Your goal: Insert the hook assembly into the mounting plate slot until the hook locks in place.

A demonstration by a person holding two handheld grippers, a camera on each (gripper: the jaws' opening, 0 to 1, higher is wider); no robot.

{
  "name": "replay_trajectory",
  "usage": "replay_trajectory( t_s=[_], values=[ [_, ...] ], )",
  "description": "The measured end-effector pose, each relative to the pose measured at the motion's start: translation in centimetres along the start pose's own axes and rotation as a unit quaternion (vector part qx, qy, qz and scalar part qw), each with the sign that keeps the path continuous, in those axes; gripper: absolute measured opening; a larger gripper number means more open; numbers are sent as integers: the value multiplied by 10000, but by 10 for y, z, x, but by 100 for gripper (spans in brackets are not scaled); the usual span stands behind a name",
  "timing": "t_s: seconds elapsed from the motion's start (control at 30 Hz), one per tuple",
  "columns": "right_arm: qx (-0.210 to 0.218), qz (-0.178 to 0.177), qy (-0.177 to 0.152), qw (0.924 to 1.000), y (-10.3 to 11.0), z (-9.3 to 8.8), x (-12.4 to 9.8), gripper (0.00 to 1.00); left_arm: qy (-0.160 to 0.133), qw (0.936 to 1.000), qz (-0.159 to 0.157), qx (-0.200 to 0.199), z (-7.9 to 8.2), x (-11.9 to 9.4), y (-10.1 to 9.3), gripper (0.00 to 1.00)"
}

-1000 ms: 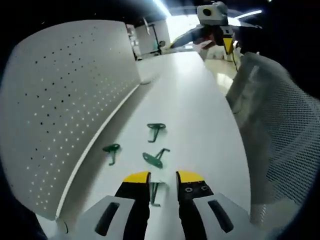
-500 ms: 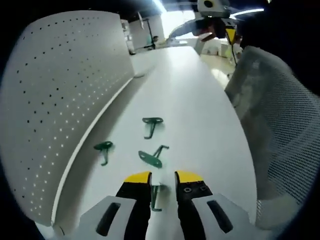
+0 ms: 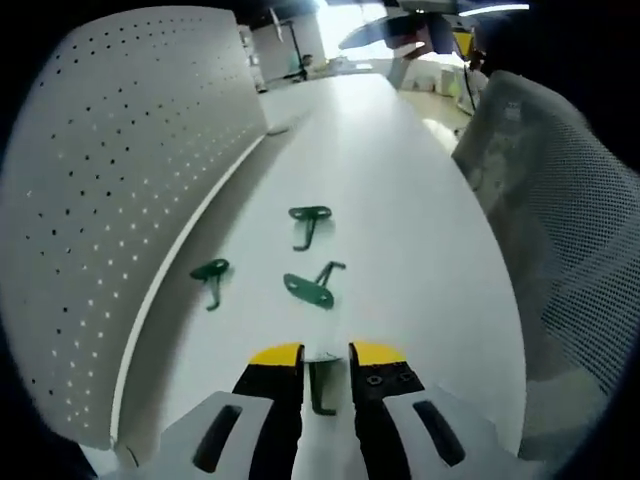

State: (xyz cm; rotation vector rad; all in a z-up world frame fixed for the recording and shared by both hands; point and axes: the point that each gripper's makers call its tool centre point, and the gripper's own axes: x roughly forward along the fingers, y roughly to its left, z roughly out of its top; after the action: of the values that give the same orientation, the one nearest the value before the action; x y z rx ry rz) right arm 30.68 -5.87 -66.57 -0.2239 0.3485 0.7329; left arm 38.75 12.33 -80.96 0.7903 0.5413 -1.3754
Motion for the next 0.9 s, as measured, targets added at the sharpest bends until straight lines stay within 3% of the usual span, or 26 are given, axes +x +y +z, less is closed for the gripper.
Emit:
replay_trajectory(
  t_s=[0.53,0.9],
  values=[
    [72,-7,-132,9999,0,6,0,90,357,9979,-9,542,-16,-13,-2,20],
    [152,-39,-241,9996,-1,10,-3,90,475,9956,18,804,-18,-10,1,13]
  ],
)
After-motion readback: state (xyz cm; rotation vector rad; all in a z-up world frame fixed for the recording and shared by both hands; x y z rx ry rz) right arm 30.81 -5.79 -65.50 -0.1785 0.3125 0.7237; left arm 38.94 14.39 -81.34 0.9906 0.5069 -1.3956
